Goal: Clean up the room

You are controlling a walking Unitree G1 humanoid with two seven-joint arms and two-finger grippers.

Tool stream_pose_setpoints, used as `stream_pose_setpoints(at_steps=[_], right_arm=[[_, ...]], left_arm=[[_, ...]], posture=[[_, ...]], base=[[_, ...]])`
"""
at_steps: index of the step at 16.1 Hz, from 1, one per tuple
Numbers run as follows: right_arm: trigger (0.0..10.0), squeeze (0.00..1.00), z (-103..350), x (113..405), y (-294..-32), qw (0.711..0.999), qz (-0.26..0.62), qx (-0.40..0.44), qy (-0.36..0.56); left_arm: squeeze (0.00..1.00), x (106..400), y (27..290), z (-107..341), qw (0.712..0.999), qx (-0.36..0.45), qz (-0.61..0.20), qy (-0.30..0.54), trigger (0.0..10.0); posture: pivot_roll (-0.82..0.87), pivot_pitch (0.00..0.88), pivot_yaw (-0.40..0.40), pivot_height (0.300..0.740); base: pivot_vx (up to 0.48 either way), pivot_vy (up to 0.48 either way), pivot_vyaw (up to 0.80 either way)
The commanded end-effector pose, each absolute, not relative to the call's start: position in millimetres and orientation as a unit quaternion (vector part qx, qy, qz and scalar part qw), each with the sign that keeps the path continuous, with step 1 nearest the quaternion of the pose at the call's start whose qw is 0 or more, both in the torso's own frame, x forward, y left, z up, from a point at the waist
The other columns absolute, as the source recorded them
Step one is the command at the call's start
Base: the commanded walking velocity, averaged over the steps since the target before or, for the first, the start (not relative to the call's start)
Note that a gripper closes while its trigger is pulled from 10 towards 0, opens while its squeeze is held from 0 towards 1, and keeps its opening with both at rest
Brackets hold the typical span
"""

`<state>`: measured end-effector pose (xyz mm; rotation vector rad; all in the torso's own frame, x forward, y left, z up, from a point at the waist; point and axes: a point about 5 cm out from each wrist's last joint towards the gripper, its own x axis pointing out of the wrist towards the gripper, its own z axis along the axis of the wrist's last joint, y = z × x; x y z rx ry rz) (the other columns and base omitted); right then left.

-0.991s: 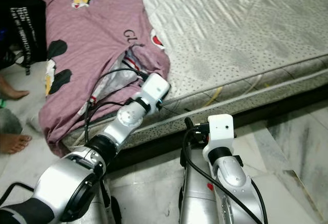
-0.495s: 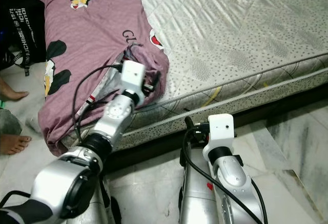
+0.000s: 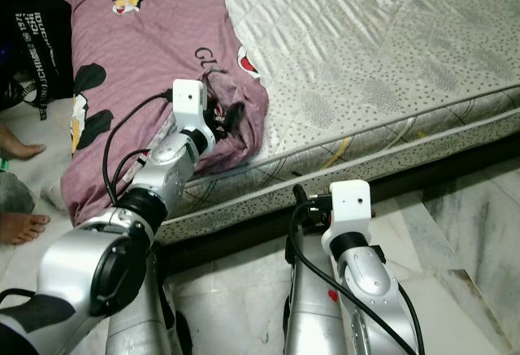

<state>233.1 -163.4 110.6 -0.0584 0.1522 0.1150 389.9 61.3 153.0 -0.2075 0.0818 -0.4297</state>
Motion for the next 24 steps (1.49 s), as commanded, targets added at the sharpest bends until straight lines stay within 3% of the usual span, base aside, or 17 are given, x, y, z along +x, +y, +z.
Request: stream_pose_setpoints(at_steps=[1,6,21,24], right_arm=[[10.0,0.0,108,231,-162,0.994,0.06,-0.034,0.082],[10.0,0.0,108,231,-162,0.994,0.062,-0.038,0.083],[10.0,0.0,108,228,-163,0.993,0.066,-0.04,0.085],[10.0,0.0,107,228,-162,0.993,0.067,-0.04,0.086]], left_arm=[[0.0,392,62,156,0.969,-0.105,-0.22,0.05,0.0],[0.0,389,57,146,0.965,-0.092,-0.228,0.095,0.0],[0.0,388,60,138,0.964,-0.089,-0.225,0.115,0.0],[0.0,386,62,133,0.964,-0.043,-0.227,0.128,0.0]], posture=[[-0.15,0.121,0.03,0.493],[-0.15,0.121,0.028,0.493],[-0.16,0.114,0.024,0.493],[-0.16,0.115,0.022,0.493]], base=[[0.0,0.0,0.0],[0.0,0.0,0.0],[0.0,0.0,0.0],[0.0,0.0,0.0]])
